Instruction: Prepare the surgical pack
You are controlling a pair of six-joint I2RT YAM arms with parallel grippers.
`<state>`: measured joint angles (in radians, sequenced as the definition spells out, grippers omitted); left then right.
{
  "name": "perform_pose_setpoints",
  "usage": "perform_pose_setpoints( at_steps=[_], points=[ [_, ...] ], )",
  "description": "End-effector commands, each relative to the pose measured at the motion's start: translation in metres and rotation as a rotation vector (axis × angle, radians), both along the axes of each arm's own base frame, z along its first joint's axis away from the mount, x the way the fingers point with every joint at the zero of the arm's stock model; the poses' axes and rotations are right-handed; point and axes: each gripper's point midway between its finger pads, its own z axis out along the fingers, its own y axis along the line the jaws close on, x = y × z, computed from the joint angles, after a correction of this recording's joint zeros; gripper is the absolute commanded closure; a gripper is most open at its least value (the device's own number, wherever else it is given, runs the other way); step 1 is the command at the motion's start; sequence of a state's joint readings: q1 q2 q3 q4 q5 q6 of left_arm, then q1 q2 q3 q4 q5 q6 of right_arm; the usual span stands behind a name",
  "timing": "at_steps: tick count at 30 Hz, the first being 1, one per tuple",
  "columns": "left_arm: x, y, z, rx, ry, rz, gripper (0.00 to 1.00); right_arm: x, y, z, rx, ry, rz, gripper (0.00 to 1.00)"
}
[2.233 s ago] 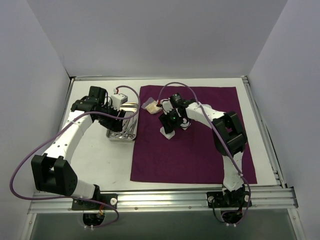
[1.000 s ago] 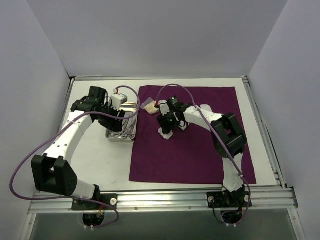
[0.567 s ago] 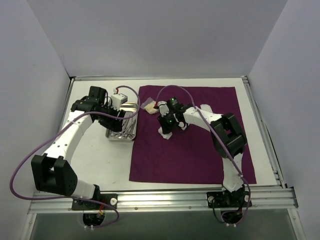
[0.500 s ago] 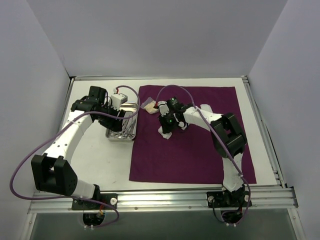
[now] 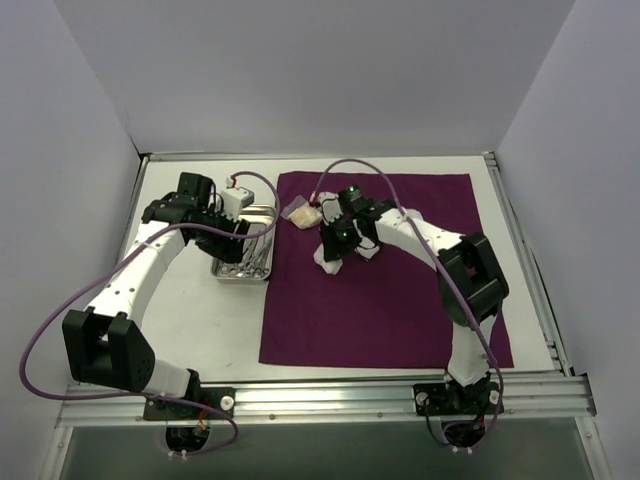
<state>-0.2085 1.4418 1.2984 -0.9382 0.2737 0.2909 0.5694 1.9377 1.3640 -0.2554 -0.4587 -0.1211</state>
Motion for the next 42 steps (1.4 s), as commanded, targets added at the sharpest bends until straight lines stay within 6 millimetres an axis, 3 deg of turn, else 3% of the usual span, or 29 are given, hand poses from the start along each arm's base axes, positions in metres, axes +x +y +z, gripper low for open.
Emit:
perform_pose_setpoints(
  at_steps=[1,5,9,10,12,13,14,16,21,25,26,28,29,31,32,36,42],
  points=[
    [0.016,0.008,0.024,0.032,-0.094,0.053,0.34,0.01,0.022,0.088,0.168,-0.111,-0.022,1.0],
    [0.03,0.03,0.039,0.089,-0.156,0.149,0.34,0.023,0.049,0.136,0.345,-0.15,-0.12,1.0],
    [0.041,0.059,0.048,0.096,-0.188,0.263,0.34,0.048,0.101,0.198,0.661,-0.198,-0.236,1.0],
    [0.044,0.066,0.049,0.09,-0.193,0.292,0.34,0.054,0.11,0.208,0.724,-0.159,-0.319,1.0],
    [0.051,0.088,0.051,0.065,-0.205,0.373,0.35,0.062,0.136,0.201,0.771,-0.134,-0.356,1.0],
    [0.053,0.103,0.05,0.062,-0.207,0.419,0.35,0.07,0.146,0.215,0.811,-0.142,-0.391,1.0],
    [0.057,0.111,0.052,0.058,-0.223,0.445,0.35,0.07,0.162,0.198,0.798,-0.118,-0.401,1.0],
    [0.058,0.126,0.046,0.075,-0.226,0.487,0.37,0.073,0.18,0.197,0.817,-0.103,-0.431,1.0],
    [0.069,0.13,0.025,0.084,-0.24,0.495,0.37,0.083,0.227,0.175,0.843,-0.088,-0.51,1.0],
    [0.076,0.125,-0.002,0.051,-0.199,0.488,0.38,0.091,0.241,0.15,0.851,-0.06,-0.576,1.0],
    [0.081,0.123,-0.005,0.036,-0.207,0.488,0.39,0.093,0.244,0.136,0.84,-0.045,-0.588,1.0],
    [0.084,0.121,-0.017,0.025,-0.183,0.484,0.4,0.099,0.248,0.13,0.855,-0.032,-0.612,1.0],
    [0.086,0.119,-0.021,0.016,-0.174,0.479,0.4,0.101,0.251,0.113,0.838,-0.019,-0.62,1.0],
    [0.089,0.118,-0.034,0.013,-0.144,0.476,0.41,0.106,0.256,0.108,0.846,-0.011,-0.624,1.0],
    [0.09,0.117,-0.039,0.01,-0.137,0.473,0.41,0.108,0.258,0.092,0.828,0.001,-0.632,1.0],
    [0.092,0.111,-0.061,-0.009,-0.089,0.455,0.41,0.117,0.265,0.07,0.852,0.045,-0.653,1.0],
    [0.094,0.108,-0.075,-0.026,-0.058,0.448,0.42,0.128,0.27,0.043,0.853,0.075,-0.68,1.0]
  ],
)
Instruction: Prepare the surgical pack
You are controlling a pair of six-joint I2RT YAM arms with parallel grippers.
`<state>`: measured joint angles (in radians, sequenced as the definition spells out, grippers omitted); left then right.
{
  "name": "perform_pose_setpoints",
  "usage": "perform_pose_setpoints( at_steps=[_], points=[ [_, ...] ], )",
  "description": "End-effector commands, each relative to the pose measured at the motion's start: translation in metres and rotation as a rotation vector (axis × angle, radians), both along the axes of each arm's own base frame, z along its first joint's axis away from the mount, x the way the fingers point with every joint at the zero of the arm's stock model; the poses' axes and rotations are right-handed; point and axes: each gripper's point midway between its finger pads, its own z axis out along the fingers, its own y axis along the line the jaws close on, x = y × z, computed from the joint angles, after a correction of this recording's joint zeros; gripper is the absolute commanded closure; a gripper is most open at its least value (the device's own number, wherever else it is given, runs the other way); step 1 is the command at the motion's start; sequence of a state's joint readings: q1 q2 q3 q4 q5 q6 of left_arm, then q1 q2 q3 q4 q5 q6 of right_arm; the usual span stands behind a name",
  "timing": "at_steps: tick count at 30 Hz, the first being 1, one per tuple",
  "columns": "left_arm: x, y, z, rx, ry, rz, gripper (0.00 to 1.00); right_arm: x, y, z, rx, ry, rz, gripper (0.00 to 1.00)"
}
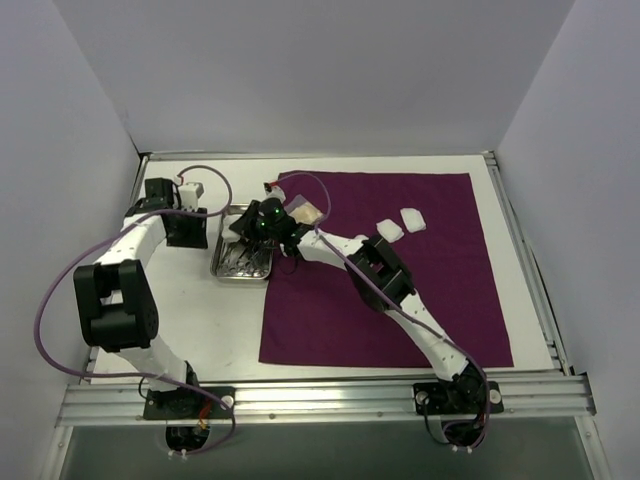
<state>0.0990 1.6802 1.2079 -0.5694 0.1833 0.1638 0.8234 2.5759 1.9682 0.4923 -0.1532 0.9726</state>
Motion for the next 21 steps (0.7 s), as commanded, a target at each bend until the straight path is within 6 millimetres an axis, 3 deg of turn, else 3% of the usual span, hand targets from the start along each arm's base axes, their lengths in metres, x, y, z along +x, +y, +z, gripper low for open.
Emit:
perform_pose_setpoints(
  at_steps=[1,15,19,21],
  points=[
    [0.012,-0.006,0.003,-0.037,-0.049,-0.013,0.42,0.018,0.007,0.03,0.094,-0.041,-0.033,1.0],
    [0.015,-0.016,-0.015,-0.064,-0.015,-0.037,0.43,0.028,0.01,0.011,0.117,-0.019,-0.077,0.99],
    [0.015,-0.016,-0.013,-0.063,-0.018,-0.035,0.44,0.032,0.005,0.002,0.084,-0.012,-0.106,0.89],
    [0.015,-0.016,-0.011,-0.063,-0.024,-0.035,0.44,0.032,0.002,-0.003,0.05,-0.005,-0.117,0.79]
  ],
)
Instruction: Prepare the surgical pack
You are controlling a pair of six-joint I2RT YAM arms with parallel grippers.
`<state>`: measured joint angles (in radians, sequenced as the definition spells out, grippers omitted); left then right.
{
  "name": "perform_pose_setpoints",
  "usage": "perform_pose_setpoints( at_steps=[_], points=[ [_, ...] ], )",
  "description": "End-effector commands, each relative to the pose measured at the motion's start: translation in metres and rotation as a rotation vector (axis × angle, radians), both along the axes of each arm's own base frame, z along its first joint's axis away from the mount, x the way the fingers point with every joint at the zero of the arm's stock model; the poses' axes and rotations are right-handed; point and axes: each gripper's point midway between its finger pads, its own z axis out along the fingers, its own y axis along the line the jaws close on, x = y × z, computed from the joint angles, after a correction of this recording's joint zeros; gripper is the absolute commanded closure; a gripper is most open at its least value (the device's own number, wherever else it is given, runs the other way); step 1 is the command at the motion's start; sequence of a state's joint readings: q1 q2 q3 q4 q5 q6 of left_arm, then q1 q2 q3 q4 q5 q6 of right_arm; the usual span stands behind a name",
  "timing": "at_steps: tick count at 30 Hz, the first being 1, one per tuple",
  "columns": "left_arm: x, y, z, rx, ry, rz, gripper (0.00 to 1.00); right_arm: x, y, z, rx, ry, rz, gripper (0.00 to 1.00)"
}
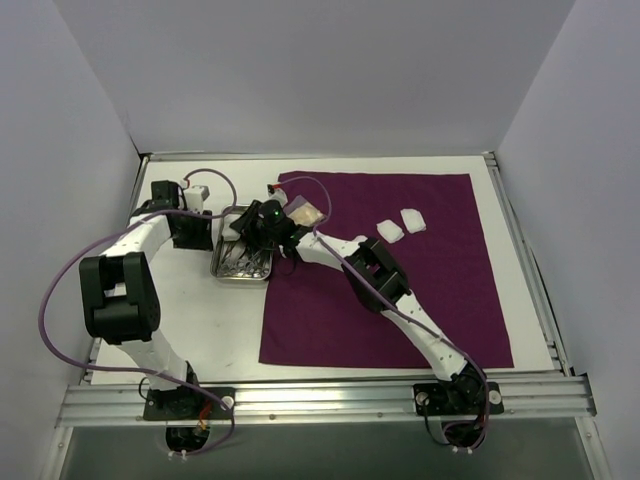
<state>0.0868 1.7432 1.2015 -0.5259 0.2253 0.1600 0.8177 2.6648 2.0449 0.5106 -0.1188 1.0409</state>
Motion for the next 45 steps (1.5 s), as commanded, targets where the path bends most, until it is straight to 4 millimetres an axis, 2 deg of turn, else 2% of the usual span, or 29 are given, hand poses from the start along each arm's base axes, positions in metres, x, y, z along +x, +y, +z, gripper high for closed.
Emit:
perform_pose_setpoints(
  at_steps=[1,2,7,18,24,25,27,28,29,30,31,32,33,34,35,36,37,39,40,42,43,45],
  points=[
    [0.01,-0.004,0.01,-0.023,-0.047,-0.004,0.43,0.017,-0.003,0.018,-0.002,-0.043,-0.061,0.76],
    [0.01,-0.004,0.01,-0.02,-0.049,-0.007,0.43,0.017,-0.003,0.017,-0.027,-0.053,-0.059,0.7],
    [0.011,-0.004,0.01,-0.02,-0.046,-0.007,0.44,0.016,-0.004,0.021,-0.069,-0.07,-0.049,0.55],
    [0.016,-0.003,0.021,-0.014,-0.069,-0.007,0.43,0.018,-0.01,0.054,-0.141,-0.147,-0.08,0.49],
    [0.017,-0.002,0.026,-0.009,-0.075,-0.011,0.44,0.009,0.002,0.095,-0.142,-0.231,-0.043,0.48],
    [0.017,-0.002,0.028,-0.008,-0.077,-0.013,0.43,0.006,0.002,0.112,-0.131,-0.253,-0.04,0.48],
    [0.018,-0.002,0.032,-0.007,-0.081,-0.014,0.44,-0.003,0.004,0.13,-0.16,-0.304,-0.009,0.48],
    [0.018,-0.002,0.035,-0.008,-0.083,-0.013,0.44,-0.01,0.003,0.159,-0.163,-0.35,0.0,0.48],
    [0.019,-0.002,0.037,-0.007,-0.086,-0.016,0.44,-0.016,-0.001,0.162,-0.248,-0.393,0.03,0.48],
    [0.019,-0.001,0.04,-0.006,-0.091,-0.016,0.43,-0.026,-0.001,0.174,-0.287,-0.432,0.039,0.48],
    [0.019,-0.001,0.042,-0.005,-0.092,-0.014,0.43,-0.035,-0.01,0.206,-0.301,-0.483,0.045,0.48],
    [0.021,0.0,0.047,-0.002,-0.105,-0.015,0.43,-0.042,-0.018,0.21,-0.361,-0.506,0.064,0.48],
    [0.022,0.0,0.05,0.0,-0.113,-0.014,0.43,-0.048,-0.03,0.201,-0.456,-0.547,0.106,0.48],
    [0.021,0.0,0.053,0.0,-0.113,-0.014,0.43,-0.056,-0.047,0.233,-0.468,-0.597,0.1,0.48],
    [0.021,0.0,0.056,0.002,-0.119,-0.018,0.43,-0.059,-0.062,0.233,-0.525,-0.615,0.106,0.46],
    [0.023,0.001,0.062,0.009,-0.133,-0.017,0.43,-0.063,-0.083,0.209,-0.653,-0.632,0.136,0.46],
    [0.023,0.002,0.064,0.012,-0.137,-0.018,0.43,-0.064,-0.112,0.238,-0.71,-0.679,0.064,0.45],
    [0.025,0.002,0.073,0.022,-0.156,-0.024,0.43,-0.065,-0.148,0.24,-0.844,-0.716,0.005,0.41],
    [0.024,0.003,0.076,0.026,-0.155,-0.025,0.43,-0.067,-0.184,0.246,-0.957,-0.751,-0.064,0.37],
    [0.026,0.003,0.087,0.029,-0.173,-0.031,0.43,-0.069,-0.219,0.254,-1.031,-0.763,-0.176,0.09],
    [0.024,0.002,0.09,0.027,-0.166,-0.037,0.43,-0.077,-0.245,0.251,-1.079,-0.766,-0.213,0.0],
    [0.024,0.001,0.097,0.029,-0.173,-0.045,0.43,-0.076,-0.277,0.259,-1.076,-0.771,-0.333,0.0]
  ],
)
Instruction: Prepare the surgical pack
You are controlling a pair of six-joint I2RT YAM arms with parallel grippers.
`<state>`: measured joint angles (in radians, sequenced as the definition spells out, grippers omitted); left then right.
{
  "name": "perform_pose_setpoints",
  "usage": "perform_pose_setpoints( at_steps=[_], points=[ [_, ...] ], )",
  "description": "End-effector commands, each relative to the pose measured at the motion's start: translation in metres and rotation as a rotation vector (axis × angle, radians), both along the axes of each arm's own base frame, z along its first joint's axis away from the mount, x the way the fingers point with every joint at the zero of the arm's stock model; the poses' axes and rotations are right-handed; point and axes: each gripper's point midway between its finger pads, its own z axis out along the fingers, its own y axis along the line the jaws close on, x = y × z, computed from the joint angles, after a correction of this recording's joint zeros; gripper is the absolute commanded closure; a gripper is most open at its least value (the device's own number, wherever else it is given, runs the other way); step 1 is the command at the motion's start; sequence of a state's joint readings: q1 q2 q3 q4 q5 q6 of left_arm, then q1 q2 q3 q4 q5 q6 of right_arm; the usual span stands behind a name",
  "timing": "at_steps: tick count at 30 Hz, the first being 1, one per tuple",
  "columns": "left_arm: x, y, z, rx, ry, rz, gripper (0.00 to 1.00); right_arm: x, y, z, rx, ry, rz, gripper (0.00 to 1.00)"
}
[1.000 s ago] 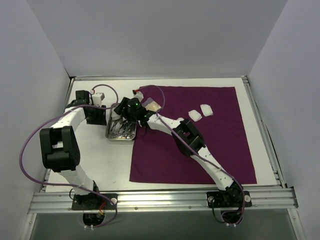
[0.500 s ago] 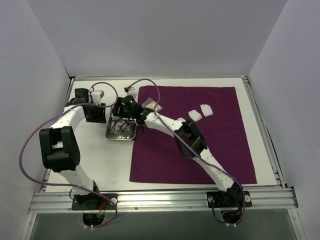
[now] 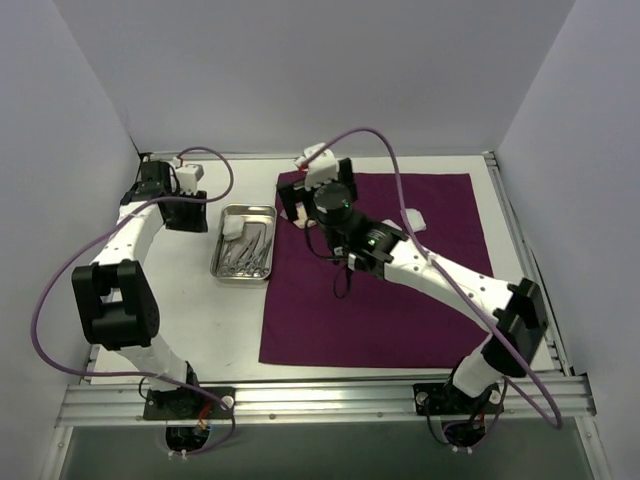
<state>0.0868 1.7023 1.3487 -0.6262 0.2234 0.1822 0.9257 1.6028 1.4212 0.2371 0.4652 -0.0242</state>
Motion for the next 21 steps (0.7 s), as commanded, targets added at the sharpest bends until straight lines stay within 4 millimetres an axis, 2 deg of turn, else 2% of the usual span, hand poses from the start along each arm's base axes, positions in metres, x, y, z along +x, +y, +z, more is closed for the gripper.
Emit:
perform_pose_setpoints(
  at_steps=[1,2,4,5,6,8,10,11,13,17,18,19,20,21],
  points=[
    [0.004,-0.002,0.047,0.007,-0.085,-0.033,0.42,0.01,-0.078,-0.004,-0.131,-0.097,-0.241,0.0],
    [0.004,-0.002,0.05,0.011,-0.088,-0.038,0.42,0.014,-0.088,-0.021,-0.16,-0.065,-0.205,0.0],
    [0.002,-0.002,0.055,0.013,-0.085,-0.04,0.42,0.011,-0.1,-0.032,-0.178,0.003,-0.153,0.0],
    [0.001,-0.002,0.057,0.014,-0.082,-0.042,0.42,0.01,-0.099,-0.038,-0.135,0.048,-0.116,0.0],
    [0.001,-0.003,0.059,0.014,-0.083,-0.046,0.42,0.017,-0.114,-0.045,-0.132,0.089,-0.112,0.02],
    [-0.002,-0.006,0.064,0.007,-0.078,-0.068,0.41,0.014,-0.122,-0.068,-0.154,0.19,-0.062,0.07],
    [-0.005,-0.011,0.067,-0.007,-0.063,-0.09,0.4,0.016,-0.134,-0.088,-0.149,0.27,-0.055,0.11],
    [-0.004,-0.019,0.075,-0.026,-0.076,-0.123,0.4,0.012,-0.141,-0.101,-0.173,0.323,-0.058,0.11],
    [-0.009,-0.034,0.076,-0.065,-0.048,-0.175,0.4,0.011,-0.152,-0.12,-0.166,0.394,-0.048,0.11],
    [-0.013,-0.093,0.085,-0.153,-0.024,-0.353,0.4,0.017,-0.167,-0.151,-0.098,0.532,0.004,0.12],
    [-0.015,-0.119,0.086,-0.174,-0.007,-0.423,0.4,0.02,-0.169,-0.157,-0.096,0.557,0.004,0.14],
    [-0.014,-0.131,0.086,-0.185,0.001,-0.455,0.4,0.023,-0.168,-0.17,-0.098,0.604,0.018,0.16],
    [-0.013,-0.144,0.086,-0.201,0.013,-0.479,0.4,0.027,-0.171,-0.175,-0.09,0.62,0.016,0.21],
    [-0.013,-0.16,0.073,-0.225,0.067,-0.503,0.4,0.028,-0.169,-0.18,-0.089,0.635,0.023,0.24]
  ],
)
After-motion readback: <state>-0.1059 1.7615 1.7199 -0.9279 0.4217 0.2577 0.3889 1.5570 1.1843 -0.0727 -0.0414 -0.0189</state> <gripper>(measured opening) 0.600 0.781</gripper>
